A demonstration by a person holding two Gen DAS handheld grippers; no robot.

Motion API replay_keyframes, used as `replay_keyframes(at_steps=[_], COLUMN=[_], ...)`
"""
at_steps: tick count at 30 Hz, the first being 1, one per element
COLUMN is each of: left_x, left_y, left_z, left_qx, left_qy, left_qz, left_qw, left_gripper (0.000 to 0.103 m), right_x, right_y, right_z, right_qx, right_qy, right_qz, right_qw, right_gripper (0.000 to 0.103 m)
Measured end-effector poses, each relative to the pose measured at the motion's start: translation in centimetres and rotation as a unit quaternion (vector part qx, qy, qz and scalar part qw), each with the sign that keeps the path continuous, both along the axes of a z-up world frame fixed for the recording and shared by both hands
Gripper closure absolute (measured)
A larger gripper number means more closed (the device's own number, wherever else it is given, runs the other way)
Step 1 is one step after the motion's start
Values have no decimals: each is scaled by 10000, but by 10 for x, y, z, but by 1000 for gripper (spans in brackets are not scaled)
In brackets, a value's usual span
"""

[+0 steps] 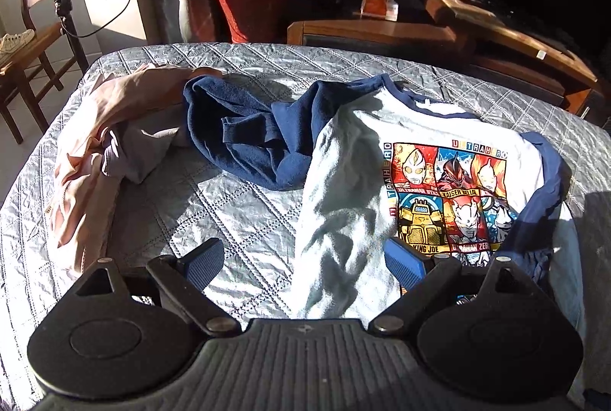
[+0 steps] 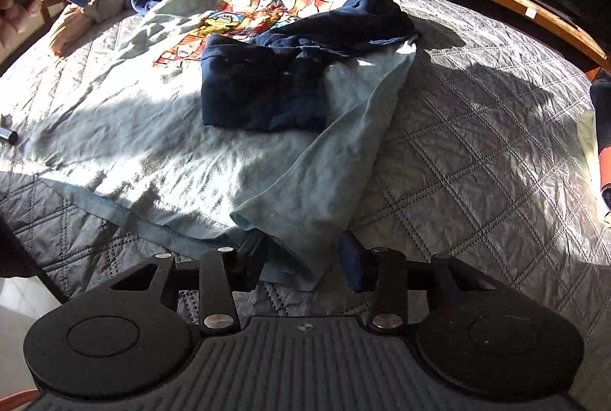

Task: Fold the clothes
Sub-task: 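Release the T-shirt hem from the right tool and pull it back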

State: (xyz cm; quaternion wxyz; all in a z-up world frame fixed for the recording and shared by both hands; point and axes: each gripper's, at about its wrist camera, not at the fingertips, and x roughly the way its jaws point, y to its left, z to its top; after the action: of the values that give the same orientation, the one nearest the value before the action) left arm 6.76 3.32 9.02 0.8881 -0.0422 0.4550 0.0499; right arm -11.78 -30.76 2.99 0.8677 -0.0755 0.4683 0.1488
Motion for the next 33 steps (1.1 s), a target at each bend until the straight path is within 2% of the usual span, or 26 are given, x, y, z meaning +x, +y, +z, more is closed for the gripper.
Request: replay_keyframes(at_steps=[2, 4, 6, 8, 9, 12, 14, 17, 20, 22, 24, 27, 30, 31, 33], left_x=[0, 1, 2, 2, 2, 2, 2, 1, 0, -1, -1, -1, 1, 2, 3], left_y=[-6, -11, -17, -24, -27, -36, -40, -46, -51, -55, -56, -57, -54, -53, -50], left_z=[-1, -2, -4, -6, -7, -9, -11, -14, -16, -17, -19, -20, -21, -21, -22], left_qx=[26, 44, 60, 72, 78, 123, 160, 217, 267, 312, 339, 359, 357, 365, 374], left_qy=[9, 23, 56, 89, 95, 106, 135, 176, 196, 218, 237, 249, 273, 286, 308], left_qz=[-66, -129, -189, -264, -307, -418, -468, -537, -622, -690, -741, -761, -733, -727, -730], left_qw=[10000, 9999, 9998, 9996, 9995, 9990, 9987, 9982, 9975, 9969, 9964, 9961, 9963, 9963, 9962], left_gripper=[14, 14, 14, 14, 14, 14, 13, 13, 13, 13, 13, 13, 13, 13, 13], right_x=[-1, -6, -11, -19, -26, -46, -50, -52, -26, -2, 43, 119, 203, 232, 289], right_y=[-5, -25, -46, -67, -77, -97, -92, -83, -93, -97, -89, -70, -57, -54, -52], right_z=[2, 3, 5, -5, -14, -23, -15, 1, 32, 50, 66, 88, 96, 95, 84], right_qx=[17, 428, 873, 1443, 1793, 2446, 1886, 994, 923, 993, 1023, 1193, 1396, 1416, 1560], right_qy=[-39, 59, 169, 535, 788, 964, 846, 549, -223, -615, -802, -1090, -1193, -1084, -577], right_qz=[-104, -649, -1233, -1938, -2345, -3147, -3041, -2761, -2681, -2462, -1913, -1132, -782, -710, -776], right_qw=[9999, 9970, 9884, 9689, 9522, 9120, 9299, 9544, 9587, 9622, 9729, 9803, 9799, 9814, 9830], right_gripper=[101, 101, 101, 101, 101, 97, 95, 78, 76, 67, 47, 46, 46, 46, 46])
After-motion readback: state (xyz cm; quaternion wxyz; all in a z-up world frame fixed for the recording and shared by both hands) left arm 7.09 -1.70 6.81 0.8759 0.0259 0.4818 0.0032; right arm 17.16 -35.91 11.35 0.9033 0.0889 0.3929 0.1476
